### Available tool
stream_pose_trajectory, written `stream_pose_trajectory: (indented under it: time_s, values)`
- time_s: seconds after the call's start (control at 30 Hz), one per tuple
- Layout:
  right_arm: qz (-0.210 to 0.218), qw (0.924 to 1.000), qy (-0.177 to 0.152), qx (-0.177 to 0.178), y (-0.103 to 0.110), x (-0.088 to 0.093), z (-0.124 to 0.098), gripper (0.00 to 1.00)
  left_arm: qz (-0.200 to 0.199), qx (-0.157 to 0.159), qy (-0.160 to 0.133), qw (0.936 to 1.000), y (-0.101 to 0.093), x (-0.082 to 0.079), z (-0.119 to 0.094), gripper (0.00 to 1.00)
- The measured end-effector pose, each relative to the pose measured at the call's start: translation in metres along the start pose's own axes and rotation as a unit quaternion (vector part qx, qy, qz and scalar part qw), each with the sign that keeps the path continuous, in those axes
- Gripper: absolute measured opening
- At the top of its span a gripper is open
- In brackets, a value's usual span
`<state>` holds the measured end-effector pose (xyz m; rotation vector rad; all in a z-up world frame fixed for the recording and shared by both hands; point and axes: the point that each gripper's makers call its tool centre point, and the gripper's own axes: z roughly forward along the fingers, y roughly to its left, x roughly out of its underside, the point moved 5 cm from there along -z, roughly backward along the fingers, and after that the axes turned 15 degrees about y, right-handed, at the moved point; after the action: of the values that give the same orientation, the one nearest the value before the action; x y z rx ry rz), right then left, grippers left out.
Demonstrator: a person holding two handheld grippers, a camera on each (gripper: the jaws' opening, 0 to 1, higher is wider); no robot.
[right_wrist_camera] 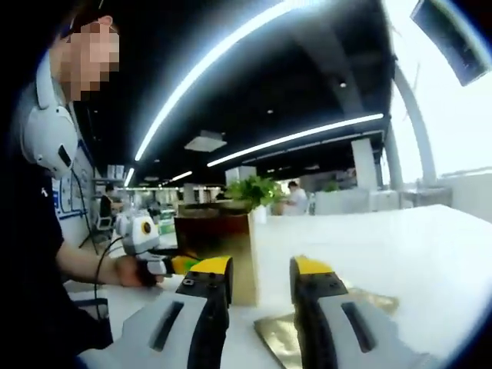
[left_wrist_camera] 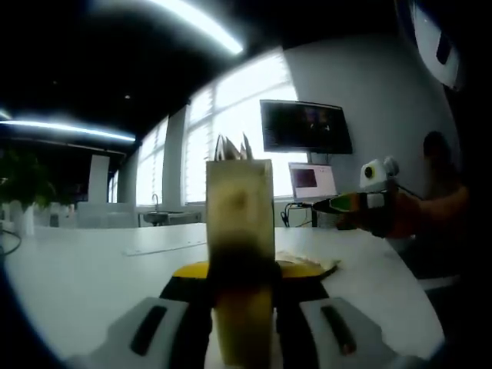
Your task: Extract single mask from mask box in order stack masks on table
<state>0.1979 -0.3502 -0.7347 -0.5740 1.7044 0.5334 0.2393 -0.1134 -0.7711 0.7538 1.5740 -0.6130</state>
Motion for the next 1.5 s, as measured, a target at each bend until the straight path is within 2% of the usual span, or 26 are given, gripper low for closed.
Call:
stream_pose_trajectory:
  time_s: [0.13,0.27,0.67,1.17,1.5]
  values:
    - [0.003,1.0000,0.006,0.002,-0.005,0.002,-0.001,0.26,0.002,-0.001,0.001,1.0000,-0.001,0.000,0.000,0.33]
    - [-0.014,0.9995,0.026,0.008,-0.007,0.000,0.000,0.26,0.002,0.000,0.000,1.0000,-0.001,0.000,0.000,0.33]
    - [-0.011,0.9999,0.008,0.003,0.002,-0.006,0.004,0.26,0.001,0.000,0.000,1.0000,-0.001,-0.001,0.000,0.33]
    - [-0.012,0.9999,-0.002,0.007,0.001,-0.013,-0.005,0.25,0.000,0.000,-0.002,1.0000,-0.001,-0.001,-0.001,0.33]
    - [-0.021,0.9998,-0.002,0.005,0.003,-0.018,-0.004,0.25,-0.014,0.006,-0.026,0.9995,0.002,-0.008,-0.005,0.32]
